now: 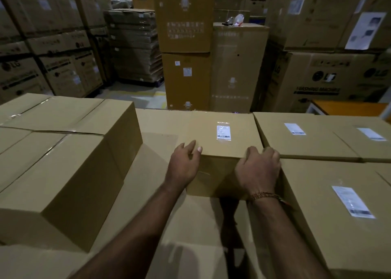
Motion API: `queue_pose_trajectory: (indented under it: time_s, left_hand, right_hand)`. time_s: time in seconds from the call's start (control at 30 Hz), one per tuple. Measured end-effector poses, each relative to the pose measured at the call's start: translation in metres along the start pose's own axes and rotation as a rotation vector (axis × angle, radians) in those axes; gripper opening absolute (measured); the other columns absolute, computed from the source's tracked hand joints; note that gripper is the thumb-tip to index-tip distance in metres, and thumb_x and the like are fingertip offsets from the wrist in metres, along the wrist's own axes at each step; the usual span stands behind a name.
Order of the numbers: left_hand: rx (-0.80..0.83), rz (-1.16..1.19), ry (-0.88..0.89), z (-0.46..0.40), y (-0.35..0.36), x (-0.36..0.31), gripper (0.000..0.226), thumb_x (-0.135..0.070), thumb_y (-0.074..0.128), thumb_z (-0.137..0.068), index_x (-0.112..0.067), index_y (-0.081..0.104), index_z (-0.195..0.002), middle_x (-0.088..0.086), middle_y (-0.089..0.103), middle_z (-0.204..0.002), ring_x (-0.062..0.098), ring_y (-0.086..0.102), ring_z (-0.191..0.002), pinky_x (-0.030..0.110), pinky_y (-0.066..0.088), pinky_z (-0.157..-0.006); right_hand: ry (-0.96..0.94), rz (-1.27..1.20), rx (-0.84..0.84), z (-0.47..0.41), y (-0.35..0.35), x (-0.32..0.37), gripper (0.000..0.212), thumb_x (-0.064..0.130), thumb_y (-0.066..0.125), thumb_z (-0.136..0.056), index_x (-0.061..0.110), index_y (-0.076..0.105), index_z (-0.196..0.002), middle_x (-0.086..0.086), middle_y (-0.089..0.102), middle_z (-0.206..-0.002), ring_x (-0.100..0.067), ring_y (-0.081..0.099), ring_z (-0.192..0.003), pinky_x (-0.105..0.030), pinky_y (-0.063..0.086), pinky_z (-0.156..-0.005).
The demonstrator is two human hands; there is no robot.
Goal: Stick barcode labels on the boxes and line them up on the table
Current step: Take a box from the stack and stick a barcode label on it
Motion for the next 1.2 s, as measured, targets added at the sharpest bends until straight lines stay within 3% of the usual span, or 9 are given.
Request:
queue_pose_trajectory:
  time_s: [0.1,0.2,0.37,0.47,0.6,0.77,0.93,1.03,1.2]
  left_hand:
    - [-0.072,0.080,-0.019,0.009,-0.006,0.003,0.048,-0.043,0.054,-0.108,-0.022,0.059,-0.150,0.008,0.060,-0.149,0.026,0.054,-0.139,0.037,0.045,-0.113]
    - [-0.134,0.038,-0.066,0.019,-0.018,0.002,0.055,-0.044,0.055,-0.107,-0.017,0.052,-0.155,0.009,0.057,-0.148,0.027,0.055,-0.134,0.030,0.042,-0.100]
    - [-0.102,-0.067,-0.199,0.035,-0.039,0.014,0.070,-0.062,0.046,-0.103,-0.014,0.051,-0.154,0.017,0.056,-0.145,0.035,0.059,-0.129,0.044,0.052,-0.101]
    - [-0.066,-0.112,-0.243,0.052,-0.055,0.025,0.082,-0.074,0.038,-0.095,-0.011,0.064,-0.140,0.016,0.066,-0.135,0.035,0.064,-0.120,0.044,0.056,-0.094]
    - [-0.024,-0.076,-0.345,0.084,-0.077,0.027,0.063,-0.058,0.050,-0.104,-0.004,0.059,-0.135,0.017,0.065,-0.129,0.035,0.063,-0.116,0.035,0.044,-0.080]
    - [-0.024,0.044,-0.444,0.125,-0.095,0.045,0.085,-0.074,0.049,-0.087,0.001,0.063,-0.124,0.019,0.072,-0.117,0.037,0.070,-0.101,0.037,0.051,-0.071]
    - [-0.056,-0.027,-0.373,0.186,-0.125,0.046,0.059,-0.055,0.054,-0.103,-0.010,0.060,-0.140,0.008,0.067,-0.133,0.031,0.064,-0.120,0.035,0.048,-0.090]
    - [-0.063,-0.047,-0.305,0.217,-0.144,0.047,0.057,-0.055,0.054,-0.102,-0.011,0.065,-0.137,0.008,0.071,-0.131,0.029,0.066,-0.115,0.037,0.053,-0.093]
    - [-0.050,-0.046,-0.254,0.254,-0.193,0.051,0.055,-0.056,0.056,-0.101,-0.017,0.062,-0.138,0.004,0.067,-0.134,0.026,0.065,-0.115,0.039,0.055,-0.095]
  right_hand:
    - [0.045,-0.086,-0.001,0.000,-0.002,-0.002,0.043,0.048,0.061,-0.096,0.011,0.066,-0.117,-0.020,0.053,-0.119,-0.037,0.056,-0.106,-0.045,0.052,-0.092]
    - [0.084,-0.098,-0.001,0.004,-0.006,-0.003,0.057,0.058,0.061,-0.096,0.009,0.058,-0.125,-0.020,0.053,-0.123,-0.037,0.059,-0.106,-0.044,0.051,-0.089]
    - [0.113,-0.083,0.083,0.020,-0.019,-0.002,0.071,0.074,0.048,-0.095,0.010,0.066,-0.119,-0.019,0.056,-0.121,-0.035,0.060,-0.107,-0.046,0.054,-0.094]
    - [0.147,-0.087,0.162,0.037,-0.032,-0.003,0.079,0.078,0.043,-0.096,0.009,0.065,-0.127,-0.021,0.056,-0.128,-0.037,0.061,-0.112,-0.045,0.052,-0.092]
    - [0.112,-0.078,0.287,0.065,-0.040,-0.007,0.084,0.080,0.038,-0.096,0.006,0.068,-0.123,-0.020,0.067,-0.124,-0.039,0.066,-0.112,-0.043,0.054,-0.088]
    - [0.161,-0.294,0.355,0.100,-0.046,-0.010,0.097,0.086,0.045,-0.087,-0.001,0.069,-0.123,-0.022,0.071,-0.122,-0.042,0.067,-0.108,-0.042,0.055,-0.088]
    - [0.203,-0.413,0.385,0.133,-0.059,-0.011,0.080,0.068,0.066,-0.092,-0.004,0.066,-0.126,-0.025,0.070,-0.127,-0.044,0.066,-0.114,-0.041,0.053,-0.090]
    - [0.213,-0.431,0.377,0.160,-0.070,-0.009,0.077,0.063,0.068,-0.093,-0.004,0.064,-0.130,-0.024,0.068,-0.131,-0.044,0.065,-0.117,-0.040,0.050,-0.088]
    - [0.195,-0.473,0.472,0.208,-0.091,0.006,0.087,0.071,0.063,-0.090,0.003,0.056,-0.144,-0.018,0.064,-0.143,-0.041,0.062,-0.127,-0.050,0.049,-0.108]
Point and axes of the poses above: each hand's wrist, its own z-axis away from the middle knuckle, its own y-axis out of the palm, x = y × z, the point moved 2 cm from there along -z, towards the middle knuckle
